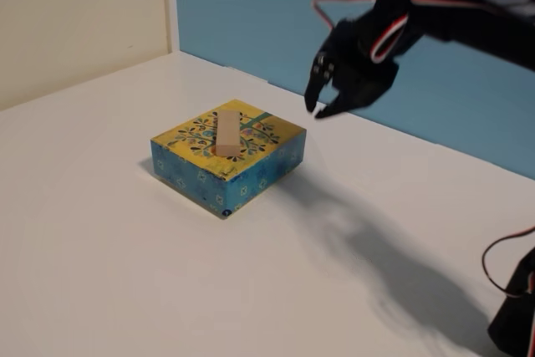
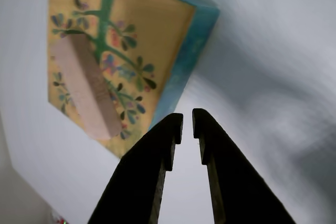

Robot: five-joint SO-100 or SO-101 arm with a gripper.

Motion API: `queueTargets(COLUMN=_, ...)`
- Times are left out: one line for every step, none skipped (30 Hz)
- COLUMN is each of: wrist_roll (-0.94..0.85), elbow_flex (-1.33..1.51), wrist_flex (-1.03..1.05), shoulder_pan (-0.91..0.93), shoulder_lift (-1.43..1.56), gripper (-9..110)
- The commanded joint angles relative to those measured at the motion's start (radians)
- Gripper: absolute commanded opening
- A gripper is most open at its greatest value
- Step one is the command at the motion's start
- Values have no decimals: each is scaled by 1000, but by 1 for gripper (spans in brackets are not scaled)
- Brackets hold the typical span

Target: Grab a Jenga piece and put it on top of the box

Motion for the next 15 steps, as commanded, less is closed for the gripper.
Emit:
queueTargets(wrist_roll=-11, elbow_flex=89, wrist_flex=-114, shoulder_pan=15, shoulder_lift=64, gripper=0)
queueTargets(wrist_roll=-11, elbow_flex=137, wrist_flex=-152, shoulder_pan=17, shoulder_lift=81, gripper=0)
queueTargets(wrist_roll=-6, elbow_flex=187, wrist_flex=-193, shoulder_pan=17, shoulder_lift=104, gripper=0)
queueTargets(wrist_roll=-3, elbow_flex=238, wrist_flex=-233, shoulder_pan=17, shoulder_lift=130, gripper=0)
queueTargets(wrist_roll=0, elbow_flex=287, wrist_flex=-268, shoulder_pan=15, shoulder_lift=160, gripper=0)
queueTargets(wrist_roll=6, elbow_flex=336, wrist_flex=-302, shoulder_pan=12, shoulder_lift=189, gripper=0)
queueTargets(wrist_roll=12, elbow_flex=380, wrist_flex=-334, shoulder_pan=9, shoulder_lift=216, gripper=0)
queueTargets(wrist_roll=15, elbow_flex=425, wrist_flex=-362, shoulder_pan=5, shoulder_lift=244, gripper=0)
queueTargets(wrist_roll=18, elbow_flex=462, wrist_flex=-383, shoulder_pan=2, shoulder_lift=265, gripper=0)
queueTargets(wrist_roll=23, elbow_flex=494, wrist_flex=-403, shoulder_pan=0, shoulder_lift=284, gripper=0)
queueTargets(wrist_roll=26, elbow_flex=522, wrist_flex=-420, shoulder_pan=0, shoulder_lift=301, gripper=0)
queueTargets(wrist_roll=29, elbow_flex=551, wrist_flex=-440, shoulder_pan=0, shoulder_lift=316, gripper=0)
queueTargets(wrist_roll=29, elbow_flex=580, wrist_flex=-459, shoulder_pan=2, shoulder_lift=330, gripper=0)
queueTargets(wrist_roll=29, elbow_flex=606, wrist_flex=-477, shoulder_pan=3, shoulder_lift=342, gripper=0)
queueTargets(wrist_roll=29, elbow_flex=637, wrist_flex=-500, shoulder_pan=6, shoulder_lift=357, gripper=0)
